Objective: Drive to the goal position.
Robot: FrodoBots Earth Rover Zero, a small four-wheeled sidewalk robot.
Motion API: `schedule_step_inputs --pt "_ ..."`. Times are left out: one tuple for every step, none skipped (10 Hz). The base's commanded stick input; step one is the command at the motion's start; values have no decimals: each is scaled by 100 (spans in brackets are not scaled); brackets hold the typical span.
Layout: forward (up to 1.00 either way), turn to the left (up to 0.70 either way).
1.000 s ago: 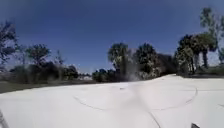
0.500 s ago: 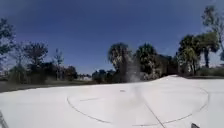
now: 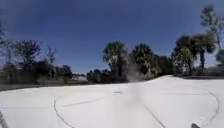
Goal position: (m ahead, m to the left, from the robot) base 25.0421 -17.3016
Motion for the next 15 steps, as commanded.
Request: schedule_step_inputs --pt "70 -14" --pt "70 -14" --pt "70 -14" --pt "70 -14" --pt "70 -14" --pt "70 -14" --pt "70 -14" --pt "70 -14" --pt "70 -14" --pt "70 -14" --pt "70 -14" --pt "70 -14" --pt "70 -14" --pt "70 -14" --pt "70 -2"
